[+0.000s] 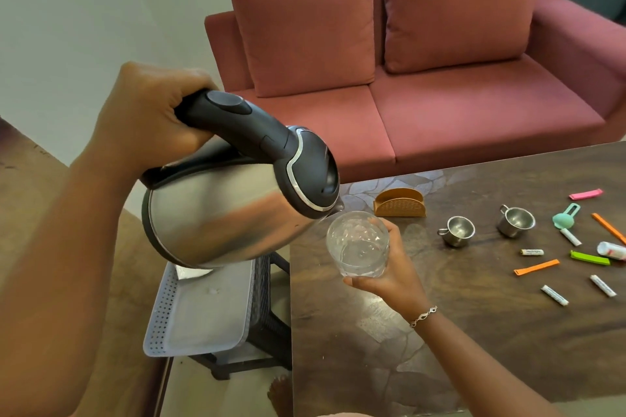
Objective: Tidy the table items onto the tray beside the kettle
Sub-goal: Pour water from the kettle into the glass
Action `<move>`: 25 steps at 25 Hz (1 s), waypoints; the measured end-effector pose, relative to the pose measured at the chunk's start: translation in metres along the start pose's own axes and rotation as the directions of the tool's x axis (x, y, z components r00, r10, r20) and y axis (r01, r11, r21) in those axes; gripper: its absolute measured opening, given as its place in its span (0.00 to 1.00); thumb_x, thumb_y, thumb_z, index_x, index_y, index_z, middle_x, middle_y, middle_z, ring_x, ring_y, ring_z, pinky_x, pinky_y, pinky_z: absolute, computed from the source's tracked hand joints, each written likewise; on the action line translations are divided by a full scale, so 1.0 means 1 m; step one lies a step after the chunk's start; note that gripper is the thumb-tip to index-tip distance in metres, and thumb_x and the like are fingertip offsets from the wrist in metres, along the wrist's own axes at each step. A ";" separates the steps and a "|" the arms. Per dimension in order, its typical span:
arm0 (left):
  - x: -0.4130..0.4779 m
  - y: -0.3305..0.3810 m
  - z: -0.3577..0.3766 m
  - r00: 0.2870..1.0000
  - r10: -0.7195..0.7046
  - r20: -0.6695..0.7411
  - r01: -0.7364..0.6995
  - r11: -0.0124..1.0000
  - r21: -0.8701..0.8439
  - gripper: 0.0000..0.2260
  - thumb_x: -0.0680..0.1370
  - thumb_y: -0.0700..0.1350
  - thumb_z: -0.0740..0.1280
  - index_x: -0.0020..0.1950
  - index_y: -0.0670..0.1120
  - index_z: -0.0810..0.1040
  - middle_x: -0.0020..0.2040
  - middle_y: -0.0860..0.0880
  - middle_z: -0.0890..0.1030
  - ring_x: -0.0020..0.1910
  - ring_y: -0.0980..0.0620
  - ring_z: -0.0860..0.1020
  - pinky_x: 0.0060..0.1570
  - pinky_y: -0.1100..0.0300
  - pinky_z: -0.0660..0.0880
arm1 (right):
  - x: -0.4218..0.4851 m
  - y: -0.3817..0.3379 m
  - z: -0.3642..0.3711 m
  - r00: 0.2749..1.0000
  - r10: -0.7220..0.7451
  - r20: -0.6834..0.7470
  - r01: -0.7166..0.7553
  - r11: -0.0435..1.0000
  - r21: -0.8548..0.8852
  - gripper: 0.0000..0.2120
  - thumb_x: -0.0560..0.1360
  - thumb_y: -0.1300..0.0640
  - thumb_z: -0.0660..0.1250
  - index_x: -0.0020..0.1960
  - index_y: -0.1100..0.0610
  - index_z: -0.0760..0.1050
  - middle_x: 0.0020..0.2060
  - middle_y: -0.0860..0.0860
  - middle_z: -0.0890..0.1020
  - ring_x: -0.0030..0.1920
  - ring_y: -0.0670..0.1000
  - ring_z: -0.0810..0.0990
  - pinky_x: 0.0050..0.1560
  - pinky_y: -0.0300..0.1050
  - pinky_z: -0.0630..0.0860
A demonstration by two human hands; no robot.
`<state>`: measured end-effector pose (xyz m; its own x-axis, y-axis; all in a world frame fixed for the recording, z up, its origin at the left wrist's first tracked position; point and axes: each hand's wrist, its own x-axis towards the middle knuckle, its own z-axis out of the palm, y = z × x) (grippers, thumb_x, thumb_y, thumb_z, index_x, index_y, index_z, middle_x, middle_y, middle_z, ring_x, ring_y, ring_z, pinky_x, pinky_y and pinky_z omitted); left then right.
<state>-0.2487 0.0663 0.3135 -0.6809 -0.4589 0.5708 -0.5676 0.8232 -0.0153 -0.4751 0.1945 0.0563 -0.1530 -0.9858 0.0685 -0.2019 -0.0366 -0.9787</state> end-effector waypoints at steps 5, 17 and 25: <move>-0.026 -0.011 0.010 0.982 -0.190 -0.002 0.188 0.972 -0.139 0.07 0.65 0.35 0.67 0.41 0.36 0.81 0.29 0.46 0.74 0.33 0.66 0.72 0.32 0.69 0.65 | 0.002 -0.007 0.003 1.000 -0.002 0.007 0.002 1.000 -0.016 0.42 0.55 0.52 0.79 0.60 0.39 0.58 0.59 0.40 0.70 0.58 0.36 0.71 0.52 0.25 0.70; -0.112 -0.068 0.026 0.746 -0.666 -0.018 0.591 0.674 -0.443 0.09 0.65 0.38 0.67 0.40 0.52 0.76 0.33 0.65 0.78 0.36 0.65 0.74 0.39 0.69 0.71 | 0.012 -0.020 0.029 0.996 0.002 0.086 0.001 1.000 -0.030 0.41 0.55 0.53 0.78 0.60 0.40 0.59 0.58 0.40 0.70 0.58 0.35 0.71 0.51 0.25 0.71; -0.200 -0.117 0.054 0.480 -0.877 0.022 0.774 0.412 -0.481 0.16 0.66 0.33 0.71 0.40 0.55 0.77 0.32 0.61 0.80 0.35 0.66 0.76 0.41 0.64 0.74 | 0.026 -0.029 0.066 0.983 -0.017 0.183 0.029 0.998 -0.058 0.47 0.53 0.51 0.81 0.66 0.50 0.60 0.57 0.35 0.71 0.56 0.34 0.72 0.50 0.30 0.72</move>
<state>-0.0716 0.0439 0.1565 0.1606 -0.9495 0.2697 -0.5385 0.1447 0.8301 -0.4097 0.1586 0.0734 0.0301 -0.9983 0.0490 -0.2622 -0.0552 -0.9634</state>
